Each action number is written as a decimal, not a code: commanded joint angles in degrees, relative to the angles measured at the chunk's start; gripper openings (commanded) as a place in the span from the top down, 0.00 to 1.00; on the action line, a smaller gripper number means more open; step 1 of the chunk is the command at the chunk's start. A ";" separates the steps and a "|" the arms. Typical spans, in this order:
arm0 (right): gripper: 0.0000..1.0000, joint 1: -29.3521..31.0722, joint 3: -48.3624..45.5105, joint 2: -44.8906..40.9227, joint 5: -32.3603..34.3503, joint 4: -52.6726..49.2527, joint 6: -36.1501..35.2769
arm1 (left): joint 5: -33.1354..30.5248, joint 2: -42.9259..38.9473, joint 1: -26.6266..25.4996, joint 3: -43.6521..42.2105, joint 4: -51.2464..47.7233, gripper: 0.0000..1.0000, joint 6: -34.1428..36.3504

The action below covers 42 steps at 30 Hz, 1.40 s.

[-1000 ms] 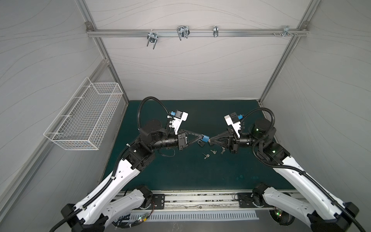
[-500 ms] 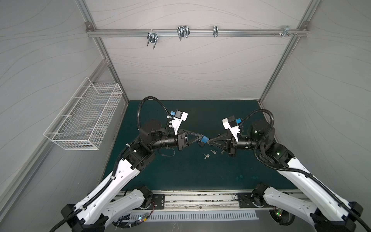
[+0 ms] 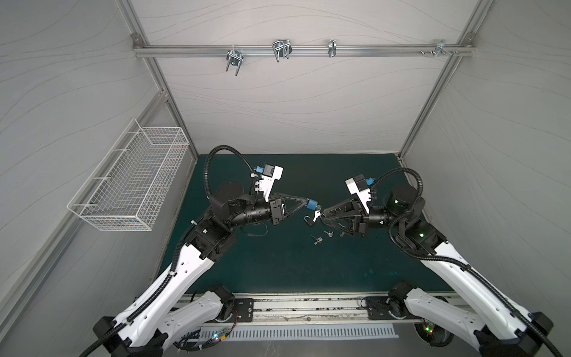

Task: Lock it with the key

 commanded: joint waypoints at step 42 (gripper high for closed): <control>0.79 4.60 5.72 2.96 9.17 3.79 -0.15 | 1.14 -0.41 0.11 1.12 6.53 1.00 -1.77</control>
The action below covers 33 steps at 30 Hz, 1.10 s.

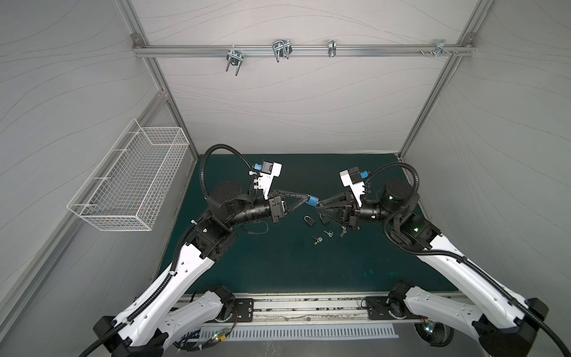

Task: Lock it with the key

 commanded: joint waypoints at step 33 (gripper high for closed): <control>1.00 -5.26 0.27 -2.84 -1.07 -14.63 -5.55 | -5.73 -2.34 1.73 7.81 -7.01 1.00 5.52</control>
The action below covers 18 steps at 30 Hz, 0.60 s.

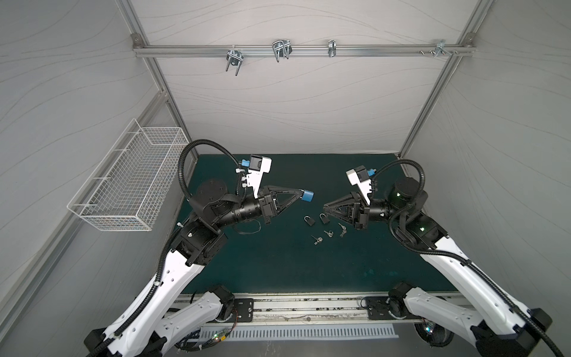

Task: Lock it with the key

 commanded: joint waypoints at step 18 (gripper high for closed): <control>1.00 16.79 -7.44 22.50 34.79 -18.35 -16.61 | -15.88 4.85 16.15 -19.55 -20.82 1.00 -7.46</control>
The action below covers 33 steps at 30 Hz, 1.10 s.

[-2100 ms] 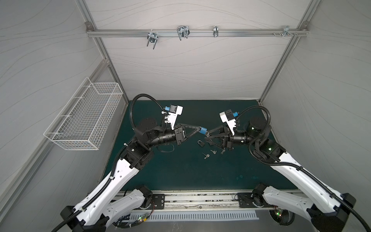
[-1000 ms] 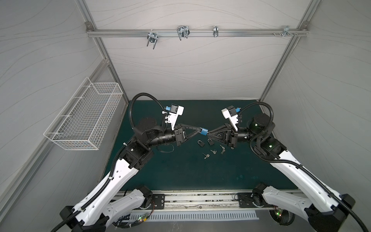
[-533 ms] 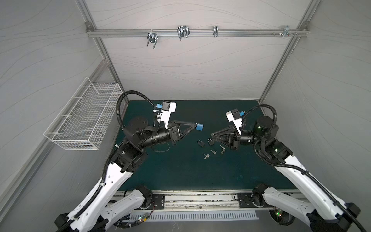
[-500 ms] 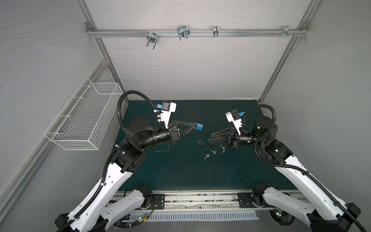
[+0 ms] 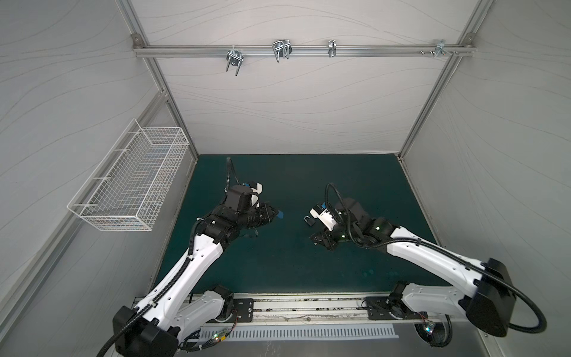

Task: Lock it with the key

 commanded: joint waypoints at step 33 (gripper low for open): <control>0.50 0.39 3.39 11.92 13.28 5.43 -0.04 | 7.32 5.95 2.89 -5.87 9.00 1.00 -3.22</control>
